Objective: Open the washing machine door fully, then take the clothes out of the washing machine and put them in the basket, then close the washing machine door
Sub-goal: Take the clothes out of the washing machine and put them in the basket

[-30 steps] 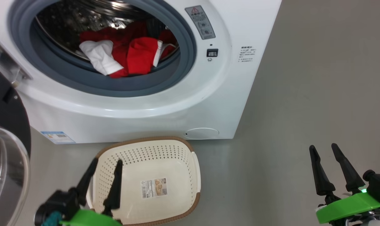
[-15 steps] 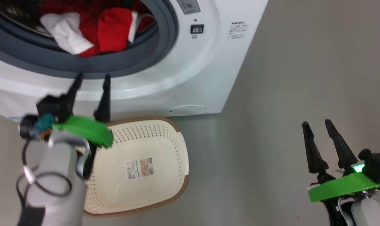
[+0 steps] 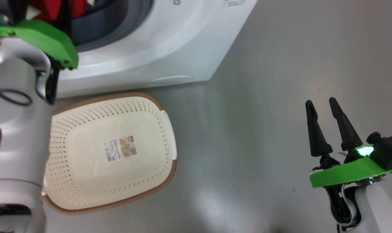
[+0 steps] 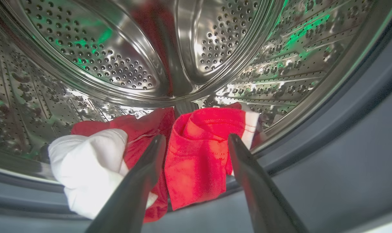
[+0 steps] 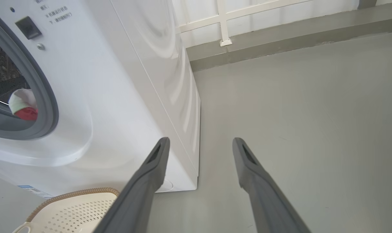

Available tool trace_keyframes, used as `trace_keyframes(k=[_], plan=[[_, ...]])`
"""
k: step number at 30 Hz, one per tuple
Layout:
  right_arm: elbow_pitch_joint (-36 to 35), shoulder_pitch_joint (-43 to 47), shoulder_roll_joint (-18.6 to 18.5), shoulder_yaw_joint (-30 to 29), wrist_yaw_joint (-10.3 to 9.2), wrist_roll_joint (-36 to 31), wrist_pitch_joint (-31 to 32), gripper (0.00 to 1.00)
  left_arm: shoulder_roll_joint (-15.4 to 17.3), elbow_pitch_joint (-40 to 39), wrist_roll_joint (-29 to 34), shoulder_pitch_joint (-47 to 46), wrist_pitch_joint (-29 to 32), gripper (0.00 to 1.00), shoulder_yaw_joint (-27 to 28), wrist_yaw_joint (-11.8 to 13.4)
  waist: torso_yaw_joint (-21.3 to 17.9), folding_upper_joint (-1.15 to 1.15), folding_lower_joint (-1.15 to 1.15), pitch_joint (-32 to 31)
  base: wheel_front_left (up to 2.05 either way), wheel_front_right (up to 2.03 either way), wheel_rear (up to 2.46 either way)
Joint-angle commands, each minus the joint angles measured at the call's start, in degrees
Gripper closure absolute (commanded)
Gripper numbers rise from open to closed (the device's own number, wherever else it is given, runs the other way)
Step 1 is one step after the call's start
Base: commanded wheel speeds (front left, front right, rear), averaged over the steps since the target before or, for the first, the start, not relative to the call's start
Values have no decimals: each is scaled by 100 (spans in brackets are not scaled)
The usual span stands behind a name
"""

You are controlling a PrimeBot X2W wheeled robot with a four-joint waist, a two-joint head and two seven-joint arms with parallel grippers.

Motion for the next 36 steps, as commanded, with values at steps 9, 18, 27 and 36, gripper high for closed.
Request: trace_keyframes(k=[9,18,27,36], plan=[[-183,-168,65,274,36,70,-37,0,608,848,107,-884,262,0,-2,241,-442,0,0,530,0,0,0],[-188,-142,107,347,36,87,-37,0,749,1141,206,-1057,500,0,-213,192,-565,0,0,545,0,0,0],[-202,-148,118,383,36,86,-37,0,796,1237,137,-1017,663,68,-269,220,-575,0,0,484,0,0,0],[-205,-131,50,318,36,67,-37,0,664,1260,-46,-848,259,100,-237,180,-392,0,0,329,0,0,0]])
